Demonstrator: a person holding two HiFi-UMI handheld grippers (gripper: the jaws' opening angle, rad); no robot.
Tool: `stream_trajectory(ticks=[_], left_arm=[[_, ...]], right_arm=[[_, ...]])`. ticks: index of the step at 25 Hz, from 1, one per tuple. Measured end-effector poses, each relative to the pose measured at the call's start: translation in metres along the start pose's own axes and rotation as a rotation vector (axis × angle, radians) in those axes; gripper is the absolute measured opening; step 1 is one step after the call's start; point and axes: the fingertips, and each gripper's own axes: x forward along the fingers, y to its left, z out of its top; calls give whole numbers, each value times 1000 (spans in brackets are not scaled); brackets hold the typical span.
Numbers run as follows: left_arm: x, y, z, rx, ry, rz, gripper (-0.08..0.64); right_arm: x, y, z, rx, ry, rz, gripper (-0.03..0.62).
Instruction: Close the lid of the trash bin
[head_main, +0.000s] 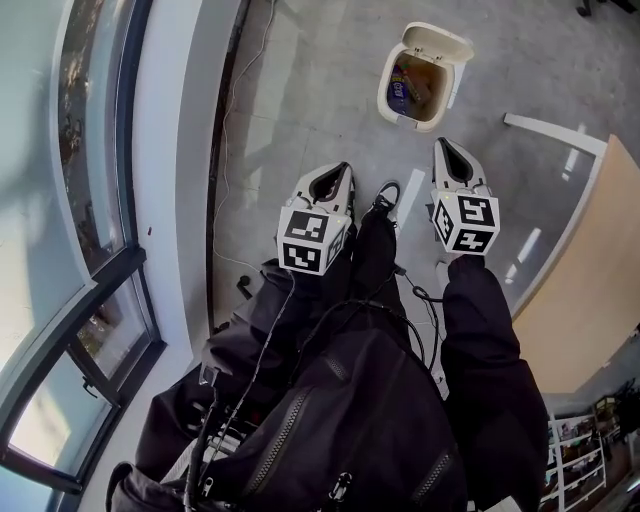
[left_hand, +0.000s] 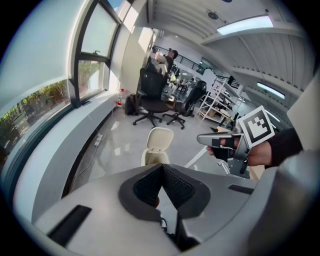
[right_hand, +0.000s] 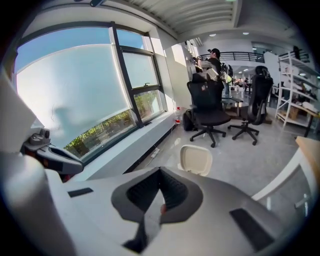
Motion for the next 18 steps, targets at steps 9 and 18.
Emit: stream_trajectory(ticks=[9,18], left_arm=[[7,14,-32,-45,46,17,0],[17,32,-61,-85,88,33,0]], right_arm=[[63,-40,0,10,33,18,5],[110,-71,1,-9,44,-2,5]])
